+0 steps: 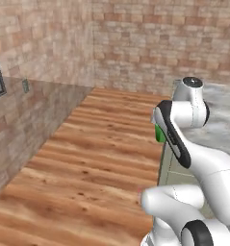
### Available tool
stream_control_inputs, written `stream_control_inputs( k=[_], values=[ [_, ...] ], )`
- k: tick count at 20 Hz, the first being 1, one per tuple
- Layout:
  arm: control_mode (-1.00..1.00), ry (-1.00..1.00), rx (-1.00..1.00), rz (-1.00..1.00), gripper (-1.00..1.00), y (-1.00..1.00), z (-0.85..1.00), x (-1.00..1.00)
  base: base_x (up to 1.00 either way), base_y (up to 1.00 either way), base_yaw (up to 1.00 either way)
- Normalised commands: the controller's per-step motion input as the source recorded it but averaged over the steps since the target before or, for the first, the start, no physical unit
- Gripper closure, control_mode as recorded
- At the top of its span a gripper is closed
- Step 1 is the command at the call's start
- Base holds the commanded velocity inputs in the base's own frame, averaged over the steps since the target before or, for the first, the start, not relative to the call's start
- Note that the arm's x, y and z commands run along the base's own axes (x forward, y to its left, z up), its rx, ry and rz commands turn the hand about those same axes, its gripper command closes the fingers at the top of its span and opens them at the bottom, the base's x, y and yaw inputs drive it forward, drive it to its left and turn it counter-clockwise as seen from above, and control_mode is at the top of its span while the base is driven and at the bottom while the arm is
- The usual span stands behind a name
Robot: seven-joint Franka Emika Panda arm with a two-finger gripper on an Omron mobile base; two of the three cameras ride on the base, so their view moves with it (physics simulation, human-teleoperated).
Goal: Pick the strainer and cup and place them in the sink. Then turn on the water.
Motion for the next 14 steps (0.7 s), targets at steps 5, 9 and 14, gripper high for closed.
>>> stream_control_inputs(
  k=[5,9,14],
  values=[
    [1.00,0.00,0.00,0.00,1.00,0.00,0.00,0.00,0.00,0.00,0.69],
    [1.00,0.00,0.00,0.00,1.00,0.00,0.00,0.00,0.01,0.00,0.73],
    [1.00,0.00,0.00,0.00,1.00,0.00,0.00,0.00,0.00,-0.01,0.76]
  ],
)
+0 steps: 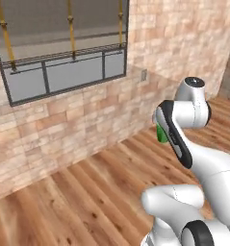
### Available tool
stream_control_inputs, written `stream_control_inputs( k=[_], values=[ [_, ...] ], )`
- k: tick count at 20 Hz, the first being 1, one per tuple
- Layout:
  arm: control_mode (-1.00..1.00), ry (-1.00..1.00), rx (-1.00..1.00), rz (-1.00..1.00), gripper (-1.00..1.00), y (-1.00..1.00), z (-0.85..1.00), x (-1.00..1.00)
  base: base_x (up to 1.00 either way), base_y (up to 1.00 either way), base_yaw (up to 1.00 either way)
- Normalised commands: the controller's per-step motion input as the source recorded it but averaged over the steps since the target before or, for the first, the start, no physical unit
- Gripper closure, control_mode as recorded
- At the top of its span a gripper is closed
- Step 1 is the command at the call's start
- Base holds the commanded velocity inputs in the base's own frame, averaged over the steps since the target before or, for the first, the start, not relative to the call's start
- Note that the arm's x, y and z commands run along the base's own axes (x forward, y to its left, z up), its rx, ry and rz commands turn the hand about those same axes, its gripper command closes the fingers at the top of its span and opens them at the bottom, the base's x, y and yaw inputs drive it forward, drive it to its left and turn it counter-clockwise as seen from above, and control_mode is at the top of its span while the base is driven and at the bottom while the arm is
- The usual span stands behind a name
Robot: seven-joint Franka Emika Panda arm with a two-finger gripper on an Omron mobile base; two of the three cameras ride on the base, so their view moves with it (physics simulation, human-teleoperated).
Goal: Pick the strainer and cup and place them in the sink. Then turn on the water.
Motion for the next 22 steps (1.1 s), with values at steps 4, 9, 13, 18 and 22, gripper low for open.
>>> stream_control_inputs(
  k=[4,9,13,18,22],
  values=[
    [1.00,0.00,0.00,0.00,1.00,0.00,0.00,0.00,-0.02,-0.01,0.77],
    [1.00,0.00,0.00,0.00,1.00,0.00,0.00,0.00,-0.29,0.00,0.76],
    [1.00,0.00,0.00,0.00,1.00,0.00,0.00,0.00,-0.46,0.00,0.71],
    [1.00,0.00,0.00,0.00,1.00,0.00,0.00,0.00,-0.43,0.00,0.68],
    [1.00,0.00,0.00,0.00,1.00,0.00,0.00,0.00,-0.48,-0.02,0.68]
  ],
)
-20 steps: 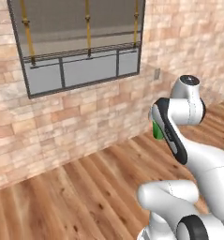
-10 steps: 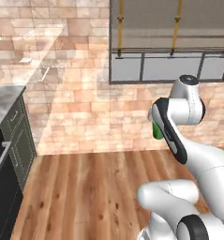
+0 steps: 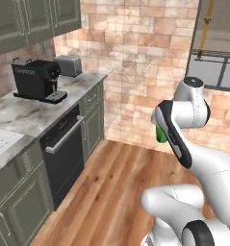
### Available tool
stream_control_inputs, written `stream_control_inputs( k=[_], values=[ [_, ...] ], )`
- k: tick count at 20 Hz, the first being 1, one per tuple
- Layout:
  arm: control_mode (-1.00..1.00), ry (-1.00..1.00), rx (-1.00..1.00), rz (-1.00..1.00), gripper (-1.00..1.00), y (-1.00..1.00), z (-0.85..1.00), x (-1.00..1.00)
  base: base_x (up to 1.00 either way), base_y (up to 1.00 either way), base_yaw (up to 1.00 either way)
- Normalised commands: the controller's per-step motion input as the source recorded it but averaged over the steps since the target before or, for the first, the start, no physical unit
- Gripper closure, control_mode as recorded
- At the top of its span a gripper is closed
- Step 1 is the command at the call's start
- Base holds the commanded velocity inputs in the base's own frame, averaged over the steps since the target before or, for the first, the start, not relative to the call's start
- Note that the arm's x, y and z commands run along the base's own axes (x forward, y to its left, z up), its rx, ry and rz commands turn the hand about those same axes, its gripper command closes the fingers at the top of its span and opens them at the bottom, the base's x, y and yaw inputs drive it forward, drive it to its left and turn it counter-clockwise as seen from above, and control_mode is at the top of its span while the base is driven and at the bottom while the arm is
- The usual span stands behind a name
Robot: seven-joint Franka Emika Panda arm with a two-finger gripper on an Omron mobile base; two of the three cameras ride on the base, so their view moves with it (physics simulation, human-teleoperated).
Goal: Pick the strainer and cup and place them in the sink. Then turn on the water.
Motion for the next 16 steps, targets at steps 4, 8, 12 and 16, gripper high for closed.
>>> stream_control_inputs(
  k=[4,8,12,16],
  values=[
    [1.00,0.00,0.00,0.00,1.00,0.00,0.00,0.00,-0.56,-0.01,0.68],
    [1.00,0.00,0.00,0.00,1.00,0.00,0.00,0.00,-0.47,0.00,0.69],
    [1.00,0.00,0.00,0.00,1.00,0.00,0.00,0.00,-0.35,0.00,0.70],
    [1.00,0.00,0.00,0.00,1.00,0.00,0.00,0.00,-0.11,0.00,0.67]
  ],
)
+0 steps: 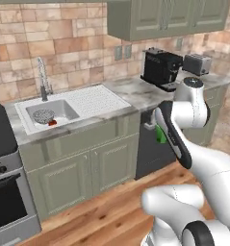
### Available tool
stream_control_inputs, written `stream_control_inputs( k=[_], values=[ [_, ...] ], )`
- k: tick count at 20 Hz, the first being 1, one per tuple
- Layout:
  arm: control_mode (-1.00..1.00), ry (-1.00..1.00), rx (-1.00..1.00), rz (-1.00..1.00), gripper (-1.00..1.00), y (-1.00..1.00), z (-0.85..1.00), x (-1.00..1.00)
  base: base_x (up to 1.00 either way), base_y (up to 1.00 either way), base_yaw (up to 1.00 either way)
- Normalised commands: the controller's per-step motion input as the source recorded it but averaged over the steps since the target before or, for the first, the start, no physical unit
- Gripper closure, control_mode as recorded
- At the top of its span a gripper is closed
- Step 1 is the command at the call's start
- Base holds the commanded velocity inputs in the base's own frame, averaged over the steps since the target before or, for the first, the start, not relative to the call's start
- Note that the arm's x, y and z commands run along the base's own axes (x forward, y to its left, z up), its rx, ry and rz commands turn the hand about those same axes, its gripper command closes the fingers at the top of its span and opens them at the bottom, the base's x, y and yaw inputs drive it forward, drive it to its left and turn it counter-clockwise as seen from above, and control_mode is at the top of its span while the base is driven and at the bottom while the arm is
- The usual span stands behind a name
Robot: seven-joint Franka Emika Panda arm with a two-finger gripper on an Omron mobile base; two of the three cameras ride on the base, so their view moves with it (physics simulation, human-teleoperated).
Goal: Pick the strainer and cup and place them in the sink. Then turn on the water.
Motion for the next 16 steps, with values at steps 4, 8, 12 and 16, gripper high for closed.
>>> stream_control_inputs(
  k=[4,8,12,16],
  values=[
    [1.00,0.00,0.00,0.00,1.00,0.00,0.00,0.00,0.00,0.00,0.49],
    [1.00,0.00,0.00,0.00,1.00,0.00,0.00,0.00,0.11,-0.35,0.18],
    [1.00,0.00,0.00,0.00,1.00,0.00,0.00,0.00,0.31,-0.47,0.08],
    [1.00,0.00,0.00,0.00,1.00,0.00,0.00,0.00,0.39,-0.40,0.09]
  ],
)
